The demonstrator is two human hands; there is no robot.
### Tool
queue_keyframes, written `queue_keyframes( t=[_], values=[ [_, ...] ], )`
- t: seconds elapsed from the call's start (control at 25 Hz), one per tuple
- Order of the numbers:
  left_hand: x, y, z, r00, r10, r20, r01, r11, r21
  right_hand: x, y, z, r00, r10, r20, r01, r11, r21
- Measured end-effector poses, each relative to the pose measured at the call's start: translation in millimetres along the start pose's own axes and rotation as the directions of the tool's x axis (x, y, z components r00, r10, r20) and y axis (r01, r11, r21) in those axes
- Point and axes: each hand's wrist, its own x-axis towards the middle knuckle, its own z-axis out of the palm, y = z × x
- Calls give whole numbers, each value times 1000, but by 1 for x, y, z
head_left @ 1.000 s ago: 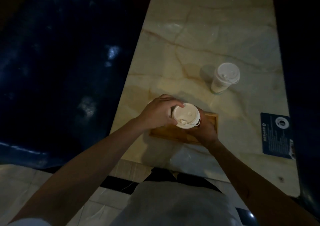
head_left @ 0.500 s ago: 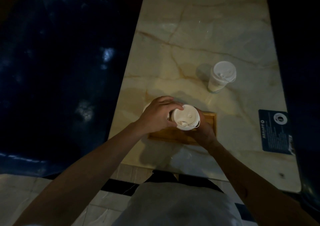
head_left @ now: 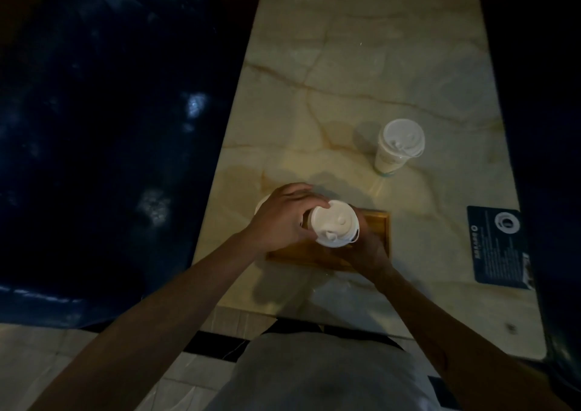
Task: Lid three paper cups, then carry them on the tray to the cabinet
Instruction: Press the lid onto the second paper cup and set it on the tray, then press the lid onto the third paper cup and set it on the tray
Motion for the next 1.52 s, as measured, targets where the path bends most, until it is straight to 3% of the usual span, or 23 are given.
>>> queue_keyframes(
  t=[0.4,0.44,0.6,0.72,0.88,1.12,1.36,1.52],
  values=[
    [-8,5,0,999,34,0,-34,997,75,1,3,-6,998,-39,40,45,990,-137],
    [-10,4,-3,999,43,2,-43,996,74,-2,5,-12,999,-11,43,17,990,-143],
    [-10,5,-21,999,14,41,-17,998,55,-12,23,-53,931,359,58,-326,895,-306],
    [16,13,-32,993,30,115,-39,996,80,-5,30,-93,888,460,9,-403,787,-467],
    [70,27,-29,979,116,168,-140,981,136,17,34,-134,805,584,-103,-552,675,-489],
    [149,43,-12,983,153,97,-171,960,222,54,45,-163,816,562,-136,-571,747,-339],
    [188,44,0,991,135,-2,-134,986,101,93,55,-160,818,546,-181,-567,818,-94],
    [205,48,3,991,137,-5,-136,991,17,111,56,-148,850,466,-247,-460,884,87]
  ],
)
